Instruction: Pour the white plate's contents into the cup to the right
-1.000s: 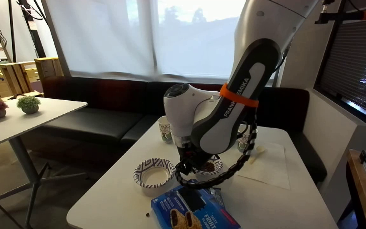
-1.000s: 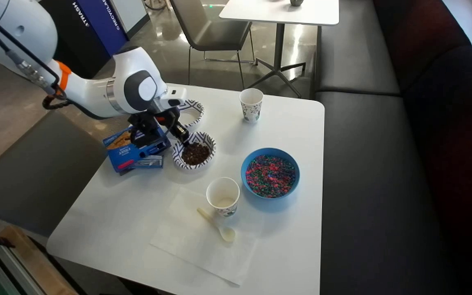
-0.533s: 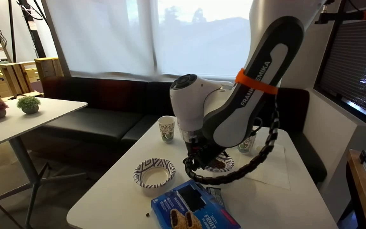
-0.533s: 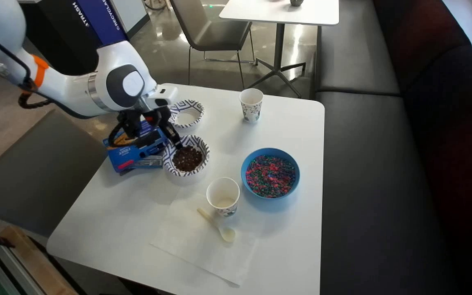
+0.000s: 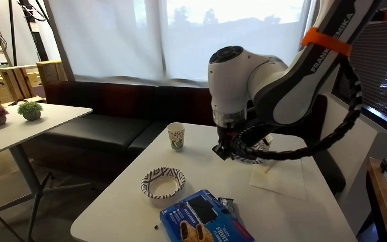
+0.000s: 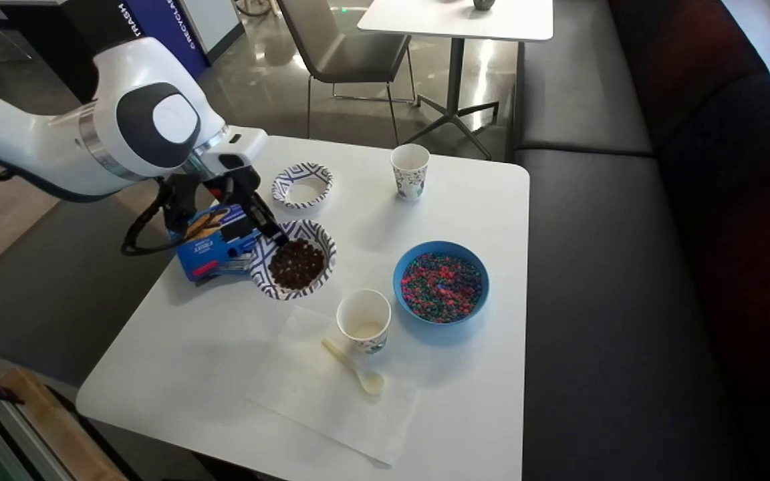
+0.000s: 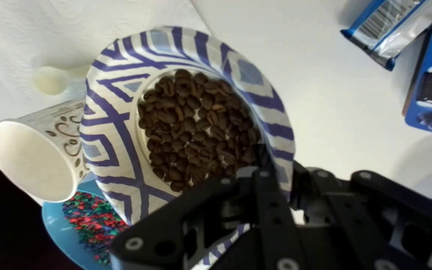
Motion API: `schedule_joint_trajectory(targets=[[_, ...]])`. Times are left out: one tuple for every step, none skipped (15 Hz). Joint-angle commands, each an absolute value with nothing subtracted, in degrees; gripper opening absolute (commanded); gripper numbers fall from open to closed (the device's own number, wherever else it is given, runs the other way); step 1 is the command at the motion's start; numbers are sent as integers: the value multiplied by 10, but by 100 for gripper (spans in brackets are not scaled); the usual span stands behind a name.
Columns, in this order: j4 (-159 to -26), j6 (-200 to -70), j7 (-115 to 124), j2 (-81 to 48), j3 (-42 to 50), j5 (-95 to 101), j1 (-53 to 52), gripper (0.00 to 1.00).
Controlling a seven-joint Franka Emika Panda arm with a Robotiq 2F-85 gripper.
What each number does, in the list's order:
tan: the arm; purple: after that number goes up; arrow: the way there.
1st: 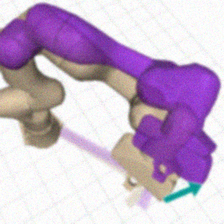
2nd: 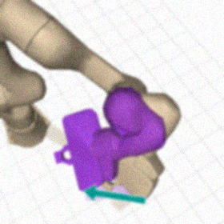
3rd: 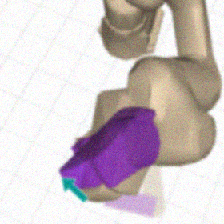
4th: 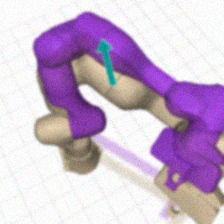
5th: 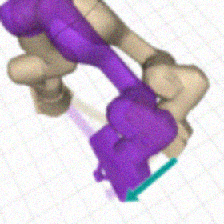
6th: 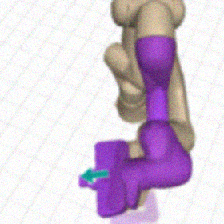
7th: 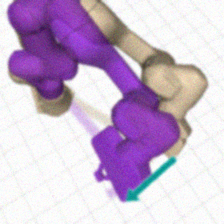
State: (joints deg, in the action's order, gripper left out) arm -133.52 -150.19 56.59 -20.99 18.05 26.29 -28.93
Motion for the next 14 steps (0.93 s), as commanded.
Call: schedule_joint_trajectory(targets=[[-1420,-1523,590,-111,170,347,-243,2],[-1431,-1522,573,-95,159,360,-222,2],[-1441,-1524,542,-81,144,360,-194,2],[-1452,-1530,511,-70,130,356,-169,2],[-1460,-1539,476,-62,118,349,-146,2],[-1469,-1553,431,-55,105,330,-122,2],[-1481,-1578,378,-50,131,307,-137,2],[-1494,-1599,335,-46,114,285,-115,2],[-1509,-1622,292,-36,102,263,-101,2],[-1521,-1645,247,-35,90,236,-87,2],[-1531,-1672,203,-40,64,205,-61,2],[-1543,-1698,159,-45,50,168,-53,2],[-1555,-1722,116,-49,32,126,-43,2],[-1566,-1738,72,-49,-15,81,-7,2]])
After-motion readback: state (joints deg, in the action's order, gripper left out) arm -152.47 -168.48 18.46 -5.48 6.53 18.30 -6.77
